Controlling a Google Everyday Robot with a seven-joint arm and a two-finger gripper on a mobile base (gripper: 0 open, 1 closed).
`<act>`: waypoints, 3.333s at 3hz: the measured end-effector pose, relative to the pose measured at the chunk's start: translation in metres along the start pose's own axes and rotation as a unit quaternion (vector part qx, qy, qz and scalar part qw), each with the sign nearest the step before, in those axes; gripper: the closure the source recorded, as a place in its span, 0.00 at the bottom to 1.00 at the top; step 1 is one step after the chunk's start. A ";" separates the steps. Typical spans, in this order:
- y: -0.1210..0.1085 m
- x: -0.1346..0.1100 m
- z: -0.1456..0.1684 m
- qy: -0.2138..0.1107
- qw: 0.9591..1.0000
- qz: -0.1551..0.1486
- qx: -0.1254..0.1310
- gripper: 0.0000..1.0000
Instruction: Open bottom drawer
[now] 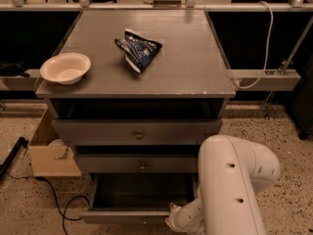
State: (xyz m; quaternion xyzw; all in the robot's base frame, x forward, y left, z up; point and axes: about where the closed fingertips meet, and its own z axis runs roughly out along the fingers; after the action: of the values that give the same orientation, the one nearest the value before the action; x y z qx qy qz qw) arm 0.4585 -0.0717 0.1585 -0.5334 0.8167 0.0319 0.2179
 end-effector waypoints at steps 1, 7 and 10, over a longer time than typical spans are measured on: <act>0.005 0.002 -0.002 0.002 1.000 0.004 -0.001 1.00; 0.014 0.004 -0.003 0.001 1.000 0.006 -0.006 0.50; 0.014 0.004 -0.003 0.001 1.000 0.006 -0.006 0.00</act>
Offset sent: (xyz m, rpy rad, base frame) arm -0.3242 -0.1181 -0.0125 0.0049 0.2553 -0.3154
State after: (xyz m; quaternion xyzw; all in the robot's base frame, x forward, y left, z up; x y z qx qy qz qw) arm 0.4437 -0.0697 0.1568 -0.5301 0.8196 0.0375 0.2141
